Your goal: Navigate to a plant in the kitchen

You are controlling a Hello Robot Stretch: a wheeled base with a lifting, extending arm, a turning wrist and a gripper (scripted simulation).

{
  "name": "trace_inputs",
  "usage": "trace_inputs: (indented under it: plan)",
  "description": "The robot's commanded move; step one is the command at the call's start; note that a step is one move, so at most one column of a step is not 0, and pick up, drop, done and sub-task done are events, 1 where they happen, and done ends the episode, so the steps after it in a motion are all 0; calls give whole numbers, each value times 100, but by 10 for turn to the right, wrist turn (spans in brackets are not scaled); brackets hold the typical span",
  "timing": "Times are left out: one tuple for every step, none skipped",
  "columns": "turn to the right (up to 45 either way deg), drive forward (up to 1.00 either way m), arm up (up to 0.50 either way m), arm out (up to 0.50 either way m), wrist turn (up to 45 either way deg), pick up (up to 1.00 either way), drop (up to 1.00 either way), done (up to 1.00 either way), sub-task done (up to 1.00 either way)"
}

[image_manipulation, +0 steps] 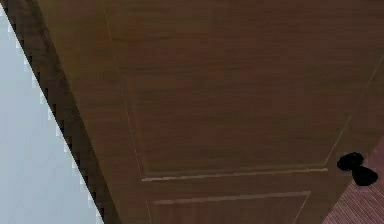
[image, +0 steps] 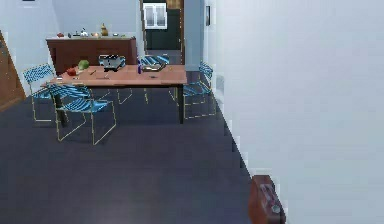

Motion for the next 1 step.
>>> trace_inputs:
  plan:
    - [-120, 0, 0, 0, 0, 0, 0, 0, 0]
